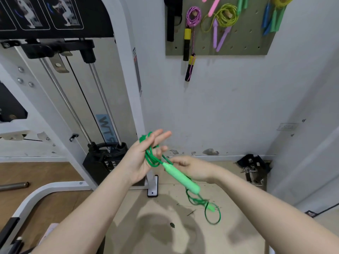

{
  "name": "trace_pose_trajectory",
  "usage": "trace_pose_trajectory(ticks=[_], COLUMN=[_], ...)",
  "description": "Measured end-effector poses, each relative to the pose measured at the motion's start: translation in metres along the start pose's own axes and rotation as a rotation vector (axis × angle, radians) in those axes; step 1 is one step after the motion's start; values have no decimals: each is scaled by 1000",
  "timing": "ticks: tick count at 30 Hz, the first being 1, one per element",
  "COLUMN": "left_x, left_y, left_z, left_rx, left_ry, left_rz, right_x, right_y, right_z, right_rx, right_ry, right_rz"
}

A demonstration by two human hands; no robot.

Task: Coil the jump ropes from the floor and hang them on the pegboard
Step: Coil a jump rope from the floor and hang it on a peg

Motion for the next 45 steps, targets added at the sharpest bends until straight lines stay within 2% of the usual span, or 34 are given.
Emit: trace_pose_trajectory(ticks=[3,4,6,9,11,14,17,20,22,24,26,27,28,30,32,34,36,37,41,45], left_x=[-10,-13,-15,-22,-27,-28,-24,-18,-18,-23,-28,-26,-22,-17,-18,-16,-7,2,27,50], left_y=[7,7,3,-6,-12,-11,6,17,17,16,10,9,9,11,8,-1,-13,-17,-28,-23], left_z=[39,50,60,44,33,16,22,31,41,67,88,94,96,91,83,66,39,26,-2,-33], left_rx=[172,143,-118,-677,-973,-1160,-1225,-1204,-995,-449,145,279,305,182,-261,-716,-895,-899,-586,-298], left_ry=[247,358,504,471,438,409,524,606,686,762,733,735,737,707,693,564,320,227,-92,-599], left_rz=[-139,-158,-169,-203,-234,-325,-420,-446,-408,-303,-131,-102,-99,-123,-104,-51,5,44,287,514], right_x=[16,20,22,17,15,16,17,20,20,18,18,19,20,19,13,4,-3,-5,-6,-7], right_y=[7,5,-5,-21,-34,-48,-46,-46,-51,-52,-47,-44,-42,-43,-50,-58,-62,-63,-55,-54], right_z=[-12,-15,-18,-10,5,26,39,27,19,17,18,17,17,15,17,29,49,58,79,68], right_rx=[-41,-28,57,204,262,318,389,145,55,27,27,29,20,-17,-18,32,102,133,223,108], right_ry=[-241,-295,-352,-400,-370,-312,-248,-337,-391,-402,-415,-412,-396,-322,-216,-43,156,226,338,339], right_rz=[-156,-159,-127,-157,-160,-138,-155,-131,-80,-35,-37,-55,-72,-66,-7,53,113,133,137,202])
Point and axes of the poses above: each hand's wrist, its own x-axis away from the middle knuckle, its own z-axis out of the back of the hand, y = z × x, the point moved 6 cm from there along -x, towards the middle knuckle, and after that the axes turned 9 degrees about z, right-handed, at the moved point
